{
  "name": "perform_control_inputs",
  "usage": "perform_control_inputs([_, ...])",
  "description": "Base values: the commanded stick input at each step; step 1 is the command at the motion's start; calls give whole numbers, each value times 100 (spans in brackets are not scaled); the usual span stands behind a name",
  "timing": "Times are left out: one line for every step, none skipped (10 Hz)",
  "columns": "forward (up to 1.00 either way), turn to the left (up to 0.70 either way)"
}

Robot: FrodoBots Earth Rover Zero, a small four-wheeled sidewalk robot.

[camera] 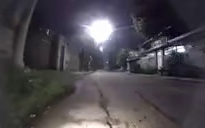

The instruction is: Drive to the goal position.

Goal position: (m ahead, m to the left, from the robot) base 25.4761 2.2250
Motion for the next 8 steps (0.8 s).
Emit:
perform_control_inputs([50, 0])
perform_control_inputs([50, 0])
perform_control_inputs([50, 0])
perform_control_inputs([50, 0])
perform_control_inputs([50, 0])
perform_control_inputs([50, 0])
perform_control_inputs([50, 0])
perform_control_inputs([50, 0])
